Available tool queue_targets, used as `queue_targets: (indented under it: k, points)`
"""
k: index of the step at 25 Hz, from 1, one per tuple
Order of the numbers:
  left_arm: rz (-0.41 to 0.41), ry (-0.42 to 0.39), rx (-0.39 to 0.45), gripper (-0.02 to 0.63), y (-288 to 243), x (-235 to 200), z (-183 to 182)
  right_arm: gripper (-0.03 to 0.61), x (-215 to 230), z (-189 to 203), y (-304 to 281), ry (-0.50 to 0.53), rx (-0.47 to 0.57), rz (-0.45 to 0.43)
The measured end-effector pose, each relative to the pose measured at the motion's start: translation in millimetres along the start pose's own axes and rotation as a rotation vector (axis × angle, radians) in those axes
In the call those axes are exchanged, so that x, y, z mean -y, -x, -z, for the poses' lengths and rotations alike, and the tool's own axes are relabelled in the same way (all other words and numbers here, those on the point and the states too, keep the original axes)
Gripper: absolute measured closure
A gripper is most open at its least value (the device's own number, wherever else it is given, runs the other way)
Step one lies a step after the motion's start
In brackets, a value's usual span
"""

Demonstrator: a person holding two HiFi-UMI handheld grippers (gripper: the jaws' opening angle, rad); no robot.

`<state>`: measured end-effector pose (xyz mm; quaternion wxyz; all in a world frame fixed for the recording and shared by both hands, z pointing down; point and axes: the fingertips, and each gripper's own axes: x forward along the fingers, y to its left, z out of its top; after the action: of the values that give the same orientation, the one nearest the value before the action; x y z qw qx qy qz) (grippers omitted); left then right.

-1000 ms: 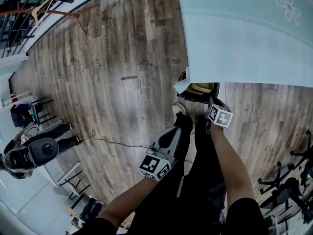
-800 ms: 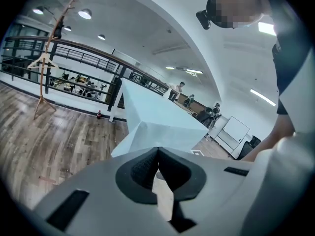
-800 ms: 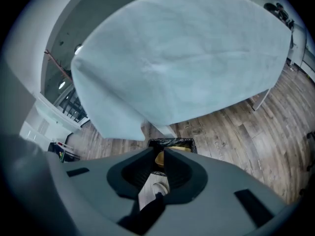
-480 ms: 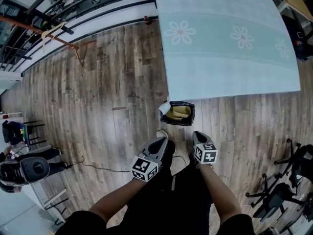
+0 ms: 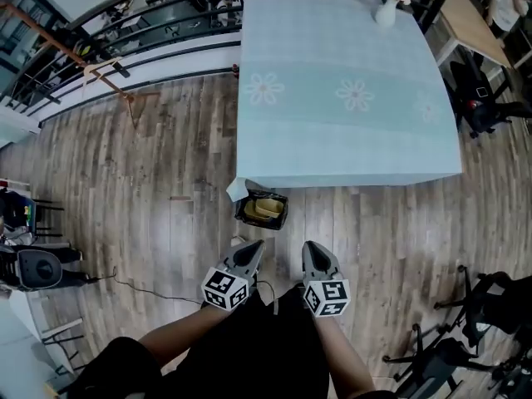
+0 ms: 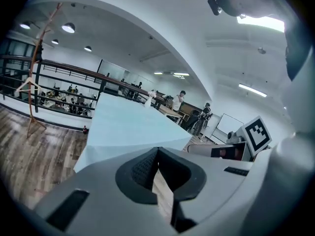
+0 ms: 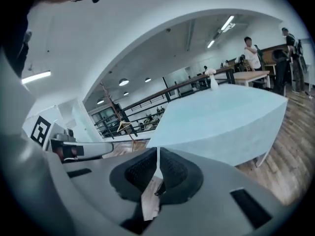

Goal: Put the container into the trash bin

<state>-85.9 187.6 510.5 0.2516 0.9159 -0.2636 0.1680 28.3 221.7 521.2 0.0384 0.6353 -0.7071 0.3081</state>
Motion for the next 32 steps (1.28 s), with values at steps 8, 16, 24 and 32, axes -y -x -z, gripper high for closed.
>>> queue_targets:
  k: [8, 16, 24, 32]
  points:
    - [0.041, -0.013, 0.130, 0.603, -58.6, 179.5, -37.9, 0.535, 74.5, -89.6, 136.1, 0.117, 0.179, 0.007]
    - [0.110, -0.143, 0.203, 0.603, -92.1, 290.7, -80.8, 0.536, 116.8, -138.9, 214.7, 0.200, 0.291, 0.103]
    - [0.108, -0.199, 0.272, 0.603, -84.9, 319.4, -100.3, 0.541, 109.6, -166.7, 243.5, 0.221, 0.380, 0.141]
    - [0.069, -0.234, 0.318, 0.603, -67.7, 314.2, -109.7, 0.543, 89.4, -165.9, 244.5, 0.269, 0.403, 0.124]
